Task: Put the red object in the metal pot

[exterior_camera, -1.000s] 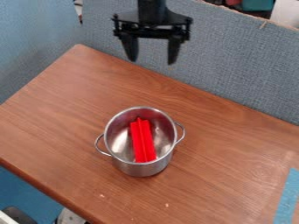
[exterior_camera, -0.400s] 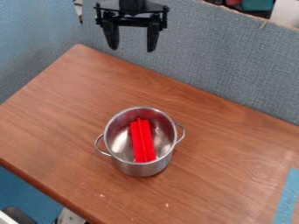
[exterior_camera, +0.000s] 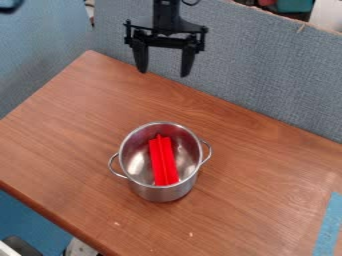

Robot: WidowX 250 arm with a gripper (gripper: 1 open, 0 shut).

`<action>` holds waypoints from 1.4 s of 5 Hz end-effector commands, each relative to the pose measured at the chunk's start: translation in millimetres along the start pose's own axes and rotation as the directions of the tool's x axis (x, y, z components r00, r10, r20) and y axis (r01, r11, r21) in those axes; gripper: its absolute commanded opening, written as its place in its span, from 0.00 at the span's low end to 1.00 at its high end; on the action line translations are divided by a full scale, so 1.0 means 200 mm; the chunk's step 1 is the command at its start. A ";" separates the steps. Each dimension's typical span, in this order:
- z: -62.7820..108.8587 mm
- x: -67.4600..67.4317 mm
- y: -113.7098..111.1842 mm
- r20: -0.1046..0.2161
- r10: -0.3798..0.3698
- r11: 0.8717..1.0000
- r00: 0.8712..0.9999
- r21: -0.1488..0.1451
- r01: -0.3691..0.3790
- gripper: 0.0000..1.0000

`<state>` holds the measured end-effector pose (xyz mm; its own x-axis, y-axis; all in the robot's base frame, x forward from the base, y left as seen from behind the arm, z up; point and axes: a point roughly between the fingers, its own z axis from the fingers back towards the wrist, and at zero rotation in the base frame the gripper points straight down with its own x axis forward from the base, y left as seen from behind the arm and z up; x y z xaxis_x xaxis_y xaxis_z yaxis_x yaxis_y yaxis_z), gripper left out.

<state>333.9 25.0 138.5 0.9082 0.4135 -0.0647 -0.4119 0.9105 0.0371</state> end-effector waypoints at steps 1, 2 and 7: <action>0.08 -0.20 -0.05 0.058 0.045 0.999 0.997 -0.032 -0.043 1.00; 0.04 -0.13 -0.05 0.057 0.074 0.997 0.996 -0.037 -0.072 0.00; -0.17 -0.27 -0.03 0.126 -0.222 0.969 0.967 -0.085 0.233 1.00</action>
<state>278.4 -5.7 96.1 0.9809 0.1944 0.0114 -0.1934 0.9792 -0.0607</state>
